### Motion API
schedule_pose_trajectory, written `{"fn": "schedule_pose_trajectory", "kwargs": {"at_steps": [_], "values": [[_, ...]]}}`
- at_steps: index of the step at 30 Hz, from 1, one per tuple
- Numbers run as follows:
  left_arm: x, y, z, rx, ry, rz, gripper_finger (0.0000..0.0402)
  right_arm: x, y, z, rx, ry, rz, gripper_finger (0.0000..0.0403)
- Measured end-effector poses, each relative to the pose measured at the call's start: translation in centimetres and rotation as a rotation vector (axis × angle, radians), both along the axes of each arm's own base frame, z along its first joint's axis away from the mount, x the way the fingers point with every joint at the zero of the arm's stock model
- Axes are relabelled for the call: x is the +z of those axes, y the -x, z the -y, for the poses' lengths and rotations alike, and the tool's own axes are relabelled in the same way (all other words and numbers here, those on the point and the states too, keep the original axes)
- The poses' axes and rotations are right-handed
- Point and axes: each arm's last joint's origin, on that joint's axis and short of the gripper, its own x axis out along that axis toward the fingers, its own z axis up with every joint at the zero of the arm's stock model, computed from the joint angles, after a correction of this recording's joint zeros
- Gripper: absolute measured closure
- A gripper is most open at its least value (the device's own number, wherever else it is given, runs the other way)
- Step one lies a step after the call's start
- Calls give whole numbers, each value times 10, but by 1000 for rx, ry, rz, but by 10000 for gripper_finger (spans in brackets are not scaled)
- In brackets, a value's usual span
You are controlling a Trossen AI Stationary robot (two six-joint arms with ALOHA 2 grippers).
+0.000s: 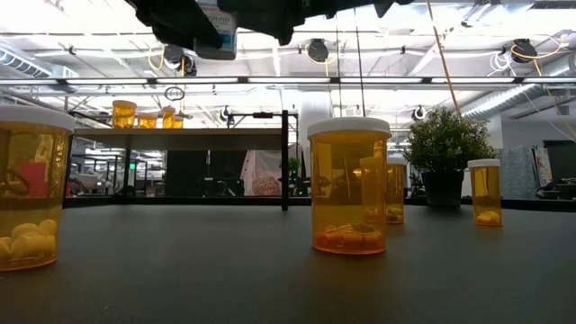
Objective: Pick and place medicine bottles onto shelf by color
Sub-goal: Put the white pill bottle on the shelf
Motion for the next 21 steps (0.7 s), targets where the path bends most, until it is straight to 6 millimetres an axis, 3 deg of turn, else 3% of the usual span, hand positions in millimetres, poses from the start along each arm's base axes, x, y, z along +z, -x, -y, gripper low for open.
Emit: {"fn": "schedule_pose_trajectory", "kwargs": {"at_steps": [4,8,15,21], "values": [[10,13,-1,5,-39,16,65,0,0,9,8,-11,0,239],[26,35,-5,34,-36,60,34,0,0,30,-1,-39,0,239],[34,72,-10,64,54,29,32,28,-8,79,8,-121,76,239],[25,81,-4,59,86,-62,62,44,-32,128,8,-133,47,239]]}}
